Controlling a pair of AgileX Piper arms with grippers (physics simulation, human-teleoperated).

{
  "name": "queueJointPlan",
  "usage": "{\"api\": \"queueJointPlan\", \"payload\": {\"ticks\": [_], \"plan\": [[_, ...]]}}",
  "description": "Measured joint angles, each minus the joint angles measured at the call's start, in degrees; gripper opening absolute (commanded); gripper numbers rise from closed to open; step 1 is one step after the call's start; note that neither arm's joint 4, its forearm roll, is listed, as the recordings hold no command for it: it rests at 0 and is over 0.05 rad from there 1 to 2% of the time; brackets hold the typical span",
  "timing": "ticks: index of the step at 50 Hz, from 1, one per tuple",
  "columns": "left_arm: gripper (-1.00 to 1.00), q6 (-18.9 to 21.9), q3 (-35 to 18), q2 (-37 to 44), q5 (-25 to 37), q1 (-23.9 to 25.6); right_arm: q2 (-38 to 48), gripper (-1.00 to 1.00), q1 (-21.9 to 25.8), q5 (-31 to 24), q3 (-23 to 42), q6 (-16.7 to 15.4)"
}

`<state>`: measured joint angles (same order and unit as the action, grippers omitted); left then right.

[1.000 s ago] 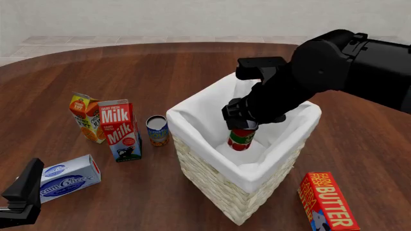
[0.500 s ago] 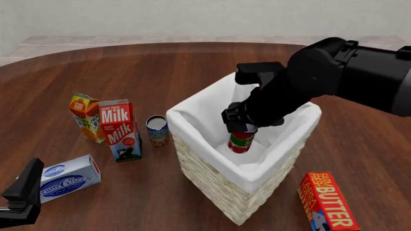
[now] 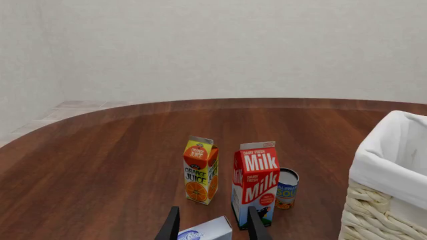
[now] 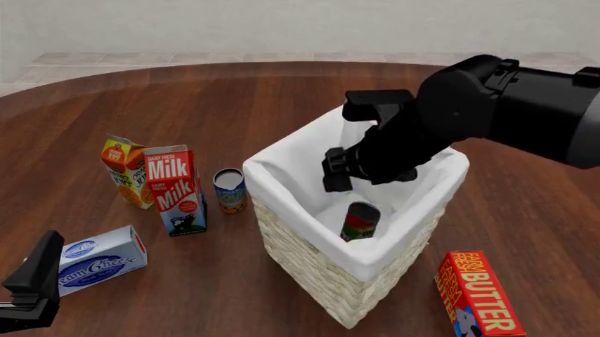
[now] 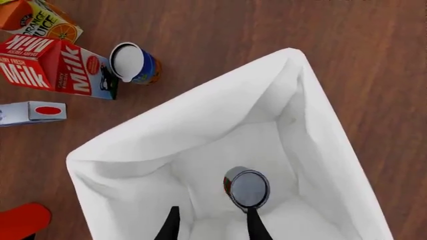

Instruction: Pick up the tomato sauce, and put it in the basket.

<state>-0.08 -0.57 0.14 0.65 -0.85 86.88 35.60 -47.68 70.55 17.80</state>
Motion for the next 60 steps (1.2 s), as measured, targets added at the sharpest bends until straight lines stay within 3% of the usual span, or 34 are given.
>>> {"api": "queueJointPlan", "payload": {"ticks": [24,60], "plan": [[1.00,0.00,0.00,0.00,0.00,0.00,-1.72,1.00,-0.07,-1.02,1.24,-0.34],[1.00,0.00,0.00,0.00,0.00,0.00,-13.04,1.00,-0.12,-8.22,4.41,-3.70]]}}
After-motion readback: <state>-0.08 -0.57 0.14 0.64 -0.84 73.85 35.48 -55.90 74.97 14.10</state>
